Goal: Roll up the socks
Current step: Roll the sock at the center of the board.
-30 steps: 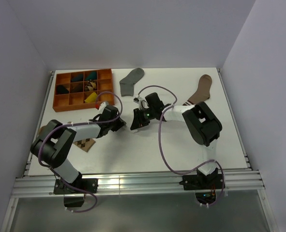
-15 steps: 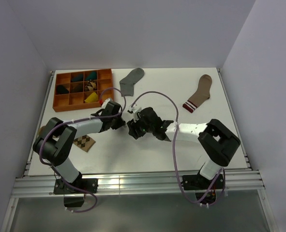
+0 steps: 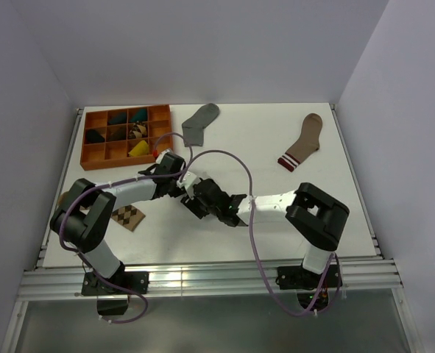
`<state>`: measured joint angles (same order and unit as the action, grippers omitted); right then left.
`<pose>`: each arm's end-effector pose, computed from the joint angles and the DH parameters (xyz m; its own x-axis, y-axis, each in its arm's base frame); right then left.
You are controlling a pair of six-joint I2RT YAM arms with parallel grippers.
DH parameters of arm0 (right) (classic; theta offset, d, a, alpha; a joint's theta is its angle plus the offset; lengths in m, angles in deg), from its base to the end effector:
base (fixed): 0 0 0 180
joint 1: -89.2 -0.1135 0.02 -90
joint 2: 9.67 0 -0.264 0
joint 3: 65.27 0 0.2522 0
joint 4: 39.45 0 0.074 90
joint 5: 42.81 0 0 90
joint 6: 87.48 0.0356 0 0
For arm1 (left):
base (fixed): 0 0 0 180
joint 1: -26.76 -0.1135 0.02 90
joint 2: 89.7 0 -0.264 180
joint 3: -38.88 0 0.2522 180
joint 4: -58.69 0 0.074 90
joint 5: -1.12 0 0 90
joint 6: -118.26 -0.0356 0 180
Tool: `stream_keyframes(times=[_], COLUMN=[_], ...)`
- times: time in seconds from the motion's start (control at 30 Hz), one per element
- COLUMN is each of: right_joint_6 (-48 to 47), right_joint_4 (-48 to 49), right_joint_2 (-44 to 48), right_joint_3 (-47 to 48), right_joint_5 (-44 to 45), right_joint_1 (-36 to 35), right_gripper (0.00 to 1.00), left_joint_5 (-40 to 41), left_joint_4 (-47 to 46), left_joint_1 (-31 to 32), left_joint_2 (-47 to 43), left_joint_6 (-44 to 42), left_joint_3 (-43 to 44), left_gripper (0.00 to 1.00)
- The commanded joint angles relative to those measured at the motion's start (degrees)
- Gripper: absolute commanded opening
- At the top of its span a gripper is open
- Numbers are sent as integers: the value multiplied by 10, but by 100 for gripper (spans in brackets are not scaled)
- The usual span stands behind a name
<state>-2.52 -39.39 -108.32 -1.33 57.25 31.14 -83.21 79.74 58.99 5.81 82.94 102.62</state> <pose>0.1940 0.2994 0.1689 -0.2329 -0.5371 -0.8107 -0.7830 0.5980 -0.1712 0.2776 -0.1708 0.1563 -0.7815 -0.4672 -0.4136 -0.2723 0.8518 -0.4476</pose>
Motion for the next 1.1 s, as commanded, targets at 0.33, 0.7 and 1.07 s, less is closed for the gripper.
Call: stream_keyframes(times=[0.33, 0.7, 1.07], right_joint_6=[-33, 21, 151], right_joint_4=[16, 9, -31], right_joint_2=[-65, -48, -55], right_joint_3=[37, 10, 28], right_joint_5=[84, 11, -345], right_joint_1=[-35, -3, 167], right_gripper=[37, 0, 0], left_joint_5=[-24, -31, 8], left_joint_4=[32, 16, -32], left_joint_1=[3, 3, 1], left_joint_2=[17, -11, -81], left_joint_6=[-19, -15, 22], left_joint_3=[7, -8, -59], left_gripper=[4, 35, 71])
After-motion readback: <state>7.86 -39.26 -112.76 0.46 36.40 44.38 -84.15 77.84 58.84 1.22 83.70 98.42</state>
